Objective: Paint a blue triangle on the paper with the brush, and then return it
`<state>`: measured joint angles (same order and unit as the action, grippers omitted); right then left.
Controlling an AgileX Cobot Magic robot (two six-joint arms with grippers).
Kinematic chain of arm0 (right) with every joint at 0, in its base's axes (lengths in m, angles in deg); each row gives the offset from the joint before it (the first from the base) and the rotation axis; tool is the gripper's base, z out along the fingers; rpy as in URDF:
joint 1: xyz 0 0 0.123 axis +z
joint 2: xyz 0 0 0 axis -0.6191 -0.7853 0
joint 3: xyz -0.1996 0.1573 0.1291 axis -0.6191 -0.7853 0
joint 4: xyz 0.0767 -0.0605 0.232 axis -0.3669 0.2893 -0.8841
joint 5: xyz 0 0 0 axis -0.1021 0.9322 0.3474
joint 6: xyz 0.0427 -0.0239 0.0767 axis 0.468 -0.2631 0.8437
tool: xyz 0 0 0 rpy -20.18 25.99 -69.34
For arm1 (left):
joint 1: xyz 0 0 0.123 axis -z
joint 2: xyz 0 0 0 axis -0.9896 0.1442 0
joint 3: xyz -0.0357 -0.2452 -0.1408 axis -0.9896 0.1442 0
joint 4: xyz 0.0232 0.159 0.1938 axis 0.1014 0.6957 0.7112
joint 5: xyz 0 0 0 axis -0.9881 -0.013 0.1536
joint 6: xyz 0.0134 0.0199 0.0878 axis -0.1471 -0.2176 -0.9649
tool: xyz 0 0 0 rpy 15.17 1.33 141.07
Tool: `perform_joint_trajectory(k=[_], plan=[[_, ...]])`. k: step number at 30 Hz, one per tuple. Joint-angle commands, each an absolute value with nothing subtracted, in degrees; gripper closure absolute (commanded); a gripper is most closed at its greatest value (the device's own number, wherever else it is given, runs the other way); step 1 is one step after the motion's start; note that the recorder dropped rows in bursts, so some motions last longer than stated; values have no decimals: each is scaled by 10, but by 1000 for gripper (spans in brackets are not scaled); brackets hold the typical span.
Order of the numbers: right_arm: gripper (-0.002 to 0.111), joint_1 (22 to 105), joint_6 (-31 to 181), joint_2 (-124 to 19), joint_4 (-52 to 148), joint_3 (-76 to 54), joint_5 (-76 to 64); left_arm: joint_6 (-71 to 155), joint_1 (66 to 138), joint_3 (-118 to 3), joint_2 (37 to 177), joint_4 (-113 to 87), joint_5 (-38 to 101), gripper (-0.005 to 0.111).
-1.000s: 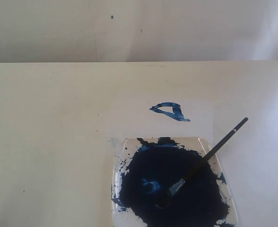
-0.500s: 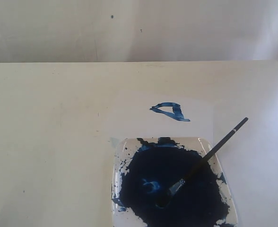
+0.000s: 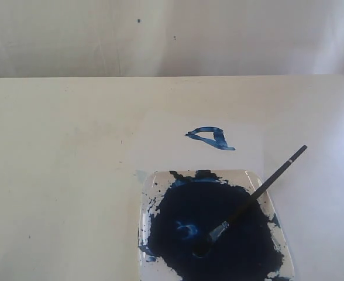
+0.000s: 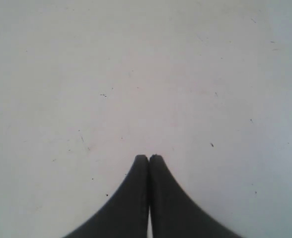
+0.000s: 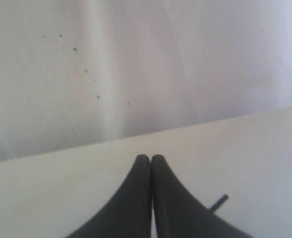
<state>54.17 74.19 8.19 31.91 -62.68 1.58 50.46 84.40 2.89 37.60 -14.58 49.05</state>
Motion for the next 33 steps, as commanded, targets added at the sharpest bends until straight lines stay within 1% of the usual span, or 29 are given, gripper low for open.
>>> perform_joint_trajectory(k=[1, 8, 9, 12, 17, 25, 33], plan=[[108, 542, 800, 83, 438, -671, 28, 505, 847, 29, 374, -144, 506, 107], [108, 542, 799, 102, 468, -763, 29, 505, 847, 29, 374, -144, 506, 107], [108, 542, 797, 107, 468, -763, 30, 505, 847, 29, 374, -144, 506, 107], [108, 542, 797, 129, 476, -763, 99, 505, 847, 29, 374, -144, 506, 107], [108, 539, 746, 172, 480, -763, 113, 505, 847, 29, 374, -144, 506, 107], [108, 483, 730, 191, 480, -763, 119, 505, 847, 29, 374, -144, 506, 107], [108, 488, 743, 191, 480, -763, 120, 505, 847, 29, 374, -144, 506, 107]])
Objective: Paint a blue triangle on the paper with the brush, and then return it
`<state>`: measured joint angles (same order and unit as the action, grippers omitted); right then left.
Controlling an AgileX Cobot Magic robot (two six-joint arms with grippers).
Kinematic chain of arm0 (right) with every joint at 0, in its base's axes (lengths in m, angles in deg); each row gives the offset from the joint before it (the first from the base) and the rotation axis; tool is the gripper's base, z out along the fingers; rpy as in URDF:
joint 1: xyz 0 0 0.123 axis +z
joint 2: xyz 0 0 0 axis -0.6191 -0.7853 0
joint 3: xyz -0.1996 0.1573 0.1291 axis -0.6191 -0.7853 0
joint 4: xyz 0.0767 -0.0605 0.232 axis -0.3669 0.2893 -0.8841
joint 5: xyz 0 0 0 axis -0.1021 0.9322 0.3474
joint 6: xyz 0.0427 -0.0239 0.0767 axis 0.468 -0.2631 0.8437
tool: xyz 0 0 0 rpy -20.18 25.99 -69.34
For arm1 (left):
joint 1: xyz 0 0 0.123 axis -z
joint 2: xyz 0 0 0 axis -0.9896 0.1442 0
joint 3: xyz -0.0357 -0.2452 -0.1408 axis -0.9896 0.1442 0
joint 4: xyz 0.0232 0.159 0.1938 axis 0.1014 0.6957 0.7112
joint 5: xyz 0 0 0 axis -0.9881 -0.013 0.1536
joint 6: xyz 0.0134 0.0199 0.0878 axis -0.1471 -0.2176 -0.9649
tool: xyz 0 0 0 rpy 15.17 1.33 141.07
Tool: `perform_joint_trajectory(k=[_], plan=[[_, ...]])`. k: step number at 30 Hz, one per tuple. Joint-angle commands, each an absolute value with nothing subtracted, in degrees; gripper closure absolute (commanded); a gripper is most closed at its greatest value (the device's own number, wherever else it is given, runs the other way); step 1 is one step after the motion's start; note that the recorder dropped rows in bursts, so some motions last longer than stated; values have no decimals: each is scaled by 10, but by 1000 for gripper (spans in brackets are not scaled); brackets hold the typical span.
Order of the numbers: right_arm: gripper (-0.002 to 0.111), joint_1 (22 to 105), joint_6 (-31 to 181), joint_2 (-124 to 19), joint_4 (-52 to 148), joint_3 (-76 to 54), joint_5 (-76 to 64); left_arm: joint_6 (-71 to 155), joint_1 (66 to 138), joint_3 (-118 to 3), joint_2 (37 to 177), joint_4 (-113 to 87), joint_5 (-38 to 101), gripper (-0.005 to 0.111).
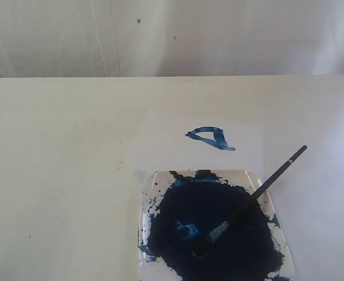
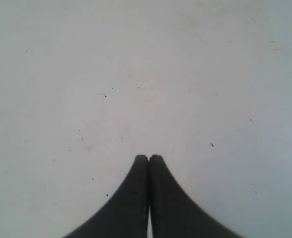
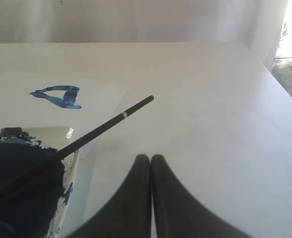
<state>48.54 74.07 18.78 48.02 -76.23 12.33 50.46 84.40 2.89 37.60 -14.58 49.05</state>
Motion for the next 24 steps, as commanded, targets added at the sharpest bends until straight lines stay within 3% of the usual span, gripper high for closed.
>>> perform_joint_trajectory(k=[1, 24], plan=[[108, 492, 744, 191, 480, -763, 122, 505, 847, 29, 374, -144, 506, 107], [108, 525, 744, 191, 480, -763, 127, 505, 847, 29, 374, -144, 506, 107]])
